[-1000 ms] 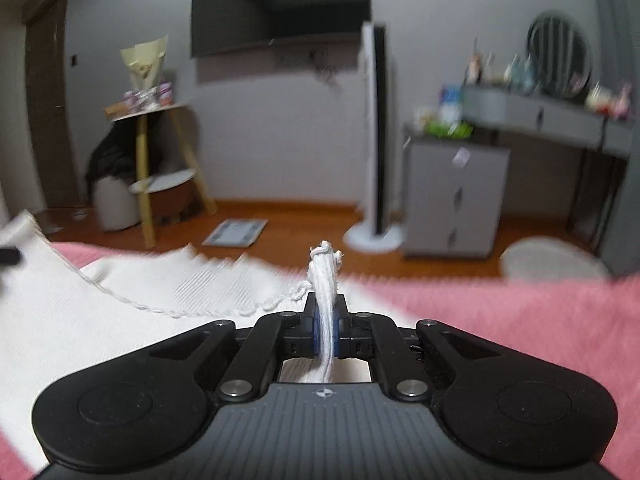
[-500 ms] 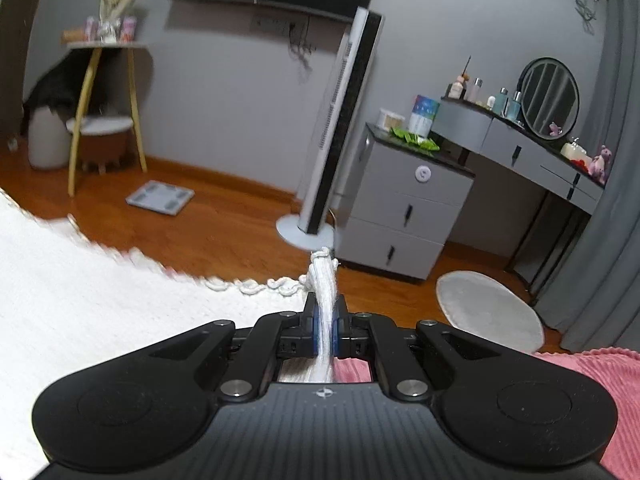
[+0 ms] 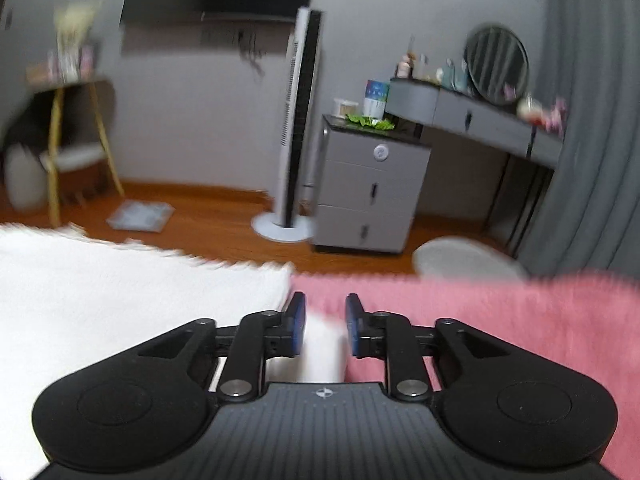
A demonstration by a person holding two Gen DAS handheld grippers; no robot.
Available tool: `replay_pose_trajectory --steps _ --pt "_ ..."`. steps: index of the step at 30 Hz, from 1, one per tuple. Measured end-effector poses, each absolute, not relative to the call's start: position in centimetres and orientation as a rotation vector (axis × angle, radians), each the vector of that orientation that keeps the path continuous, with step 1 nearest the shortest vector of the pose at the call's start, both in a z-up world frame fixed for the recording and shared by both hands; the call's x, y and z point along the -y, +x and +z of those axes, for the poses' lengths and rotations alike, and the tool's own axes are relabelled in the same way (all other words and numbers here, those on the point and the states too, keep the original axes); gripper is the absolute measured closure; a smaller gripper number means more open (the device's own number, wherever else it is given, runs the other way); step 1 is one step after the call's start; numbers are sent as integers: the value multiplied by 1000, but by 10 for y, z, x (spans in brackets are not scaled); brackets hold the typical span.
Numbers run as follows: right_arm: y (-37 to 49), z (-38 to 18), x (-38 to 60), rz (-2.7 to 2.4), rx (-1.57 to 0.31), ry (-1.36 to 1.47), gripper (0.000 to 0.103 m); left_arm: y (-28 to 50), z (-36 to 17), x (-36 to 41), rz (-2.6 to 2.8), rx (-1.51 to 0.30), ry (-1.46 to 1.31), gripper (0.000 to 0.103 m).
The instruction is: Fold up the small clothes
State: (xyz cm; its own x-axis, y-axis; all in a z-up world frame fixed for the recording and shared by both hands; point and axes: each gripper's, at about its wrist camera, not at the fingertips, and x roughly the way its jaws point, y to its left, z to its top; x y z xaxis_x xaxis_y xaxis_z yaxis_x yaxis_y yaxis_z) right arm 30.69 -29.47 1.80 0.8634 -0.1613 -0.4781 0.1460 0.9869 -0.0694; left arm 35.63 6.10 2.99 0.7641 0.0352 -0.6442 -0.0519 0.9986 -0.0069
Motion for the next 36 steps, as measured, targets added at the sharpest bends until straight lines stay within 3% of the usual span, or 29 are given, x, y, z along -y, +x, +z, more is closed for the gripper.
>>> replay_pose_trajectory --steps 2,7,10,13,18,20,21,22,25,30,36 --pt "262 18 313 -144 -491 96 67 327 25 -74 15 -731 -133 35" --pt "199 -7 353 -79 -549 468 62 278 14 -89 -64 -773 -313 35" --pt "191 -18 363 -27 -568 661 61 270 11 -92 -96 -782 -378 34" --pt "189 -20 369 14 -574 808 49 271 5 -94 -111 -809 -446 33" --pt "182 -31 366 76 -569 951 40 271 2 -85 -79 -827 -408 37" --pt "190 -38 361 81 -597 951 46 274 1 -81 -50 -849 -386 42" --pt "193 -39 358 87 -593 931 54 275 0 -79 -40 -854 -380 43" --pt "197 -38 354 91 -594 909 71 276 0 -78 -28 -863 -368 45" --pt "207 -40 347 67 -622 884 88 279 1 -74 6 -884 -317 61" --pt "210 -24 331 7 -605 680 93 279 5 -77 16 -893 -276 79" --pt "204 -4 299 -91 -544 315 94 276 13 -73 17 -879 -211 85"
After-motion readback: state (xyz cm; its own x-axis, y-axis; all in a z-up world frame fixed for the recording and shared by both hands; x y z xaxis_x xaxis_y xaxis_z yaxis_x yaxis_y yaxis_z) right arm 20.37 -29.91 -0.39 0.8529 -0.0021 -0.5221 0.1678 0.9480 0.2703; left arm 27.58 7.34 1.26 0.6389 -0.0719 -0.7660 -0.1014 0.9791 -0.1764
